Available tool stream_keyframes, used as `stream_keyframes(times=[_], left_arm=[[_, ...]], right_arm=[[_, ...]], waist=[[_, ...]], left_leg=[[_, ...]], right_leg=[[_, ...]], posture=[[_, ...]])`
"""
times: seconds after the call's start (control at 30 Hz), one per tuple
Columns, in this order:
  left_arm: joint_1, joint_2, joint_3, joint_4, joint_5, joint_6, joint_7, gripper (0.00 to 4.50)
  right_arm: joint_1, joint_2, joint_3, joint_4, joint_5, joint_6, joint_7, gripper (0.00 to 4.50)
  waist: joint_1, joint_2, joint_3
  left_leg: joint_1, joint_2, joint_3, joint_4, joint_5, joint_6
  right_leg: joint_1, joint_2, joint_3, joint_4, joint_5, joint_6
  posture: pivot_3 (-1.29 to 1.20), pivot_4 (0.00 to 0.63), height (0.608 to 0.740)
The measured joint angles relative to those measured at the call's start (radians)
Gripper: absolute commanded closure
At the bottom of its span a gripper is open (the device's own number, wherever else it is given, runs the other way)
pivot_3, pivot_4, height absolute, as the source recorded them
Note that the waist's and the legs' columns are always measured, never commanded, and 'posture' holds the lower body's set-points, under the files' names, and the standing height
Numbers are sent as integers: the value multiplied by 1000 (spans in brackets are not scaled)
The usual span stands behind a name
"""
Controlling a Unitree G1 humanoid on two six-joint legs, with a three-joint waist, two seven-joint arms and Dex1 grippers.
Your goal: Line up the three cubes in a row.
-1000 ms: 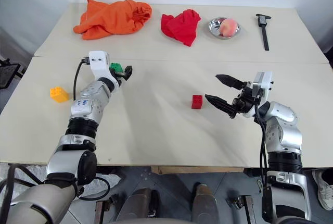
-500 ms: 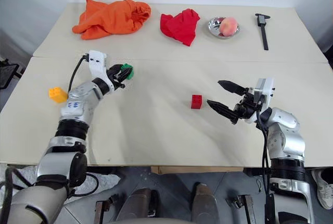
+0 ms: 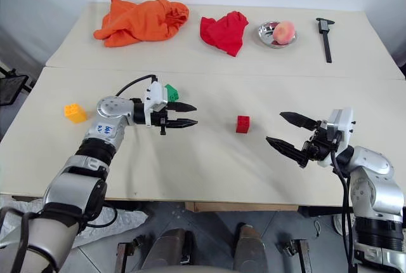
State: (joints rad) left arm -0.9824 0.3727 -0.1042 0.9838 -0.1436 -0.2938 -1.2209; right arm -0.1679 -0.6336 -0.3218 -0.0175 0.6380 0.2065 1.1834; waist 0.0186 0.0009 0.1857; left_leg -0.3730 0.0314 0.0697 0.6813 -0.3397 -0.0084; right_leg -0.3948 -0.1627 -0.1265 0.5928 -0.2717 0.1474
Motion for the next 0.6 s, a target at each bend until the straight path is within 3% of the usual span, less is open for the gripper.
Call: stream_keyframes(times=[0.1, 0.13, 0.3, 0.4, 0.53, 0.6], left_arm=[[-19, -4, 54, 33, -17, -28, 13, 2452], [-17, -5, 78, 27, -33, -27, 19, 2271], [118, 7, 167, -156, -75, -35, 141, 929], [150, 60, 190, -164, -50, -33, 263, 13], [150, 105, 241, -196, -63, 61, 332, 13], [165, 98, 245, -212, -79, 105, 334, 416]], right_arm=[[39, 1, -4, -27, 12, 6, -17, 0], [52, 2, -5, -32, 13, 7, -21, 0], [68, 14, -1, -35, 18, 8, -33, 0], [39, 14, 4, -28, 18, 8, -32, 0], [13, 16, 16, -7, 12, 7, -23, 0], [5, 21, 29, -1, 8, 3, -20, 0]], waist=[[-3, 0, 0], [-2, 0, 0], [-5, 0, 0], [-7, -1, 1], [3, -1, 1], [9, -1, 1]], left_leg=[[0, 0, 0, 0, 0, 0], [0, 0, 0, 0, 0, 0], [0, 0, 0, 1, 0, 0], [0, 0, -1, 2, 0, 0], [1, 0, -1, 1, 0, 1], [0, 0, -1, 2, 0, 1]], right_leg=[[0, 0, 0, 0, 0, 0], [0, 0, 0, 0, 0, 0], [0, 0, 1, 1, 0, 0], [0, 0, 0, 2, 0, 0], [1, 0, 1, 1, 0, 0], [1, 0, 1, 1, 0, 0]], posture=[[0, 150, 740], [0, 150, 740], [0, 150, 740], [0, 150, 740], [0, 150, 740], [0, 150, 740]])
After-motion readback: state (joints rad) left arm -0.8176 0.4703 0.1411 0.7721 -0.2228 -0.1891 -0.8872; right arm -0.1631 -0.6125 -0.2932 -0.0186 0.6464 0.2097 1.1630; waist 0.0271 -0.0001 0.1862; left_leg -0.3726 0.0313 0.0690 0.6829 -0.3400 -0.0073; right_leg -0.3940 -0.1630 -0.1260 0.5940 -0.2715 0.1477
